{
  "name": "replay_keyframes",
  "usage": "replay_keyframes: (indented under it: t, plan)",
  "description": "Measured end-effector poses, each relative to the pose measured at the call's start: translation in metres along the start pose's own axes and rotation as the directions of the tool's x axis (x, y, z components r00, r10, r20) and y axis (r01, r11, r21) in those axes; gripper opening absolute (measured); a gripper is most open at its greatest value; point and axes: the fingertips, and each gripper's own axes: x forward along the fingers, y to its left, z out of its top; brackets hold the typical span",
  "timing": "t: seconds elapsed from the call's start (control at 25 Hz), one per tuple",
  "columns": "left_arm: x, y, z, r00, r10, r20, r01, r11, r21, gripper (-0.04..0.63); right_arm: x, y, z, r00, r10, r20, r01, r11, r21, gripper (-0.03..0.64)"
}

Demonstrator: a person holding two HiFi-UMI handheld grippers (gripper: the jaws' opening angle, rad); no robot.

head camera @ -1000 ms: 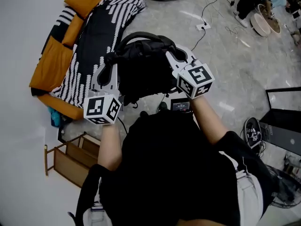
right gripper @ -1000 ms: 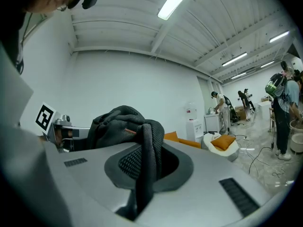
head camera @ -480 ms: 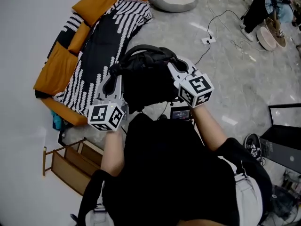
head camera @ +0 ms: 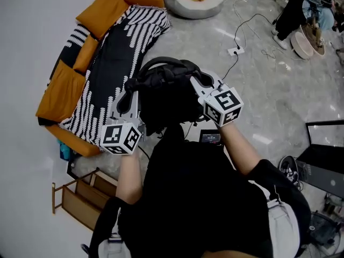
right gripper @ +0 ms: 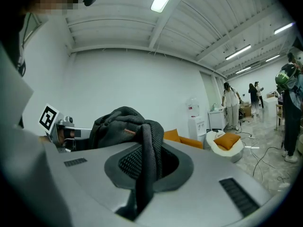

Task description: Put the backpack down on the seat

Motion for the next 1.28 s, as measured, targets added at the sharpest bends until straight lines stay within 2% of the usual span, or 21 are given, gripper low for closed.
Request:
replay_keyframes:
  t: [0.36, 0.68, 1.0, 1.28]
  plan:
    - [0.031, 0.021, -0.023, 0.999, -0.022, 0.026, 0.021, 1.000, 0.018, 0.043, 0.030, -0.023, -0.021, 1.000, -0.008, 0.024, 0.008, 1.000, -0.020, 0.043]
    - [0.120, 0.094, 0.017, 0.999, -0.029, 0.026, 0.030, 1.000, -0.007, 0.043, 0.133, -0.070, 0.019, 1.000, -0.011, -0.004, 0.011, 1.000, -0.022, 0.043]
    - [0.177, 0.133, 0.053, 0.996, -0.065, 0.059, 0.064, 0.998, 0.014, 0.043, 0.191, -0.102, 0.050, 0.999, -0.018, 0.030, 0.019, 0.999, -0.031, 0.043]
    - [0.229, 0.157, 0.073, 0.996, -0.068, 0.056, 0.067, 0.998, 0.012, 0.043, 0.240, -0.140, 0.070, 0.999, -0.009, 0.032, 0.009, 1.000, 0.001, 0.043]
